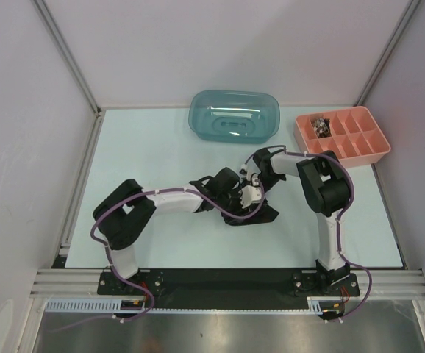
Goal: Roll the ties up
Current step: Roll the tie at the center of the board.
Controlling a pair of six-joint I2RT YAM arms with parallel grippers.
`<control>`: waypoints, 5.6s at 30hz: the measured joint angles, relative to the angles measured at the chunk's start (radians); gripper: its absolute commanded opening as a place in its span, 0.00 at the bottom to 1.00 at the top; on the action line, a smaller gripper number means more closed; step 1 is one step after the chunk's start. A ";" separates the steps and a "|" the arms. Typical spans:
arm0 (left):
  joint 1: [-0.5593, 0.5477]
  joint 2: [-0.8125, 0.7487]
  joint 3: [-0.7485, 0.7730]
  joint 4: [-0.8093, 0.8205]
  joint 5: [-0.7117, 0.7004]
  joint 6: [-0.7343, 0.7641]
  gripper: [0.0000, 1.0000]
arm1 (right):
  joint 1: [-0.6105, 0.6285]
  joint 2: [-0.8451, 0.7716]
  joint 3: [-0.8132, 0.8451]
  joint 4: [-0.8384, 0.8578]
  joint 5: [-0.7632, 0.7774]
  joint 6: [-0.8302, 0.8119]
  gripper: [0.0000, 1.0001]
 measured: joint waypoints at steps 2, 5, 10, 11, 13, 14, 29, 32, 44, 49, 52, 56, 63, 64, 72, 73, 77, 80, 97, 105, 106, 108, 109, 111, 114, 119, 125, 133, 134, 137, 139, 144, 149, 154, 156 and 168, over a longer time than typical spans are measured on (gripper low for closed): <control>-0.006 0.021 0.039 -0.042 -0.019 0.011 0.25 | -0.019 -0.005 0.000 -0.006 0.000 0.013 0.26; -0.010 0.071 0.113 -0.098 -0.037 0.015 0.23 | -0.051 -0.009 0.000 -0.010 0.001 0.020 0.26; -0.016 0.129 0.203 -0.179 -0.048 0.025 0.23 | -0.100 -0.015 0.000 -0.019 0.002 0.006 0.32; -0.018 0.136 0.216 -0.195 -0.049 0.030 0.23 | -0.112 -0.019 0.000 -0.019 0.000 0.000 0.33; -0.020 0.145 0.236 -0.221 -0.051 0.039 0.24 | -0.140 -0.034 -0.002 -0.014 -0.003 -0.008 0.33; -0.021 0.150 0.246 -0.235 -0.051 0.045 0.24 | -0.156 -0.043 -0.003 -0.009 -0.006 -0.011 0.33; -0.021 0.161 0.270 -0.285 -0.039 0.076 0.25 | -0.167 -0.142 -0.225 0.266 -0.190 0.087 0.42; -0.017 0.161 0.270 -0.284 -0.028 0.078 0.25 | -0.171 -0.151 -0.277 0.359 -0.225 0.125 0.46; -0.005 0.153 0.254 -0.271 -0.001 0.077 0.25 | -0.164 -0.223 -0.405 0.616 -0.239 0.211 0.49; -0.004 0.153 0.253 -0.269 0.002 0.077 0.25 | -0.165 -0.244 -0.420 0.628 -0.322 0.207 0.49; -0.004 0.153 0.253 -0.267 0.002 0.077 0.25 | -0.164 -0.266 -0.437 0.660 -0.347 0.224 0.49; -0.003 0.153 0.252 -0.267 0.005 0.077 0.25 | -0.165 -0.267 -0.464 0.728 -0.361 0.268 0.50; 0.002 0.153 0.252 -0.267 0.014 0.075 0.25 | -0.155 -0.259 -0.469 0.763 -0.356 0.283 0.43; 0.002 0.153 0.252 -0.267 0.013 0.076 0.26 | -0.152 -0.252 -0.469 0.767 -0.356 0.285 0.40; 0.003 0.151 0.245 -0.262 0.014 0.080 0.32 | -0.147 -0.209 -0.444 0.725 -0.351 0.245 0.00; 0.004 0.149 0.241 -0.259 0.015 0.080 0.36 | -0.146 -0.208 -0.436 0.708 -0.349 0.231 0.00; 0.016 0.137 0.219 -0.233 0.035 0.074 0.49 | -0.143 -0.196 -0.398 0.631 -0.340 0.177 0.00; 0.027 0.119 0.187 -0.196 0.048 0.070 0.59 | -0.137 -0.193 -0.375 0.577 -0.331 0.141 0.00; 0.063 -0.048 0.006 -0.130 0.085 0.021 0.80 | -0.144 -0.194 -0.314 0.331 -0.209 0.030 0.00; 0.066 -0.087 -0.028 -0.082 0.094 0.021 0.89 | -0.158 -0.194 -0.278 0.247 -0.122 0.024 0.00; 0.066 -0.087 -0.028 -0.077 0.097 0.021 0.90 | -0.159 -0.194 -0.271 0.234 -0.106 0.023 0.00; 0.066 -0.086 -0.028 -0.062 0.104 0.022 0.90 | -0.159 -0.194 -0.257 0.207 -0.063 0.021 0.00; 0.066 -0.086 -0.028 -0.055 0.107 0.021 0.91 | -0.159 -0.194 -0.252 0.198 -0.044 0.019 0.00; 0.066 -0.085 -0.028 -0.039 0.108 0.021 0.91 | -0.159 -0.194 -0.244 0.178 0.005 0.014 0.00; 0.061 -0.065 -0.022 -0.013 0.107 0.021 0.91 | -0.155 -0.194 -0.233 0.156 0.071 0.001 0.00; 0.050 -0.006 0.009 0.017 0.107 0.019 0.93 | -0.138 -0.192 -0.212 0.131 0.116 -0.006 0.00; 0.020 0.034 0.041 0.051 0.107 0.019 0.91 | -0.137 -0.173 -0.191 0.104 0.121 -0.007 0.00; -0.007 0.106 0.097 0.063 0.094 0.026 0.42 | -0.142 -0.161 -0.184 0.096 0.101 -0.008 0.00; -0.003 0.112 0.106 0.058 0.090 0.031 0.35 | -0.144 -0.159 -0.184 0.097 0.094 -0.010 0.01; -0.003 0.114 0.113 0.043 0.087 0.041 0.28 | -0.151 -0.154 -0.183 0.097 0.070 -0.023 0.16; -0.004 0.114 0.119 0.031 0.084 0.051 0.27 | -0.163 -0.153 -0.183 0.092 0.058 -0.036 0.25; -0.004 0.114 0.119 0.020 0.078 0.060 0.24 | -0.224 -0.161 -0.157 0.037 0.039 -0.099 0.48; -0.009 0.114 0.119 0.016 0.066 0.067 0.25 | -0.285 -0.214 -0.146 -0.009 0.000 -0.143 0.52; -0.015 0.114 0.126 0.006 0.053 0.072 0.30 | -0.264 -0.263 -0.148 -0.018 -0.066 -0.149 0.52; -0.017 0.114 0.130 -0.002 0.049 0.074 0.32 | -0.240 -0.263 -0.153 -0.008 -0.079 -0.147 0.49; -0.019 0.113 0.135 -0.025 0.043 0.071 0.69 | -0.206 -0.212 -0.177 0.005 -0.093 -0.138 0.00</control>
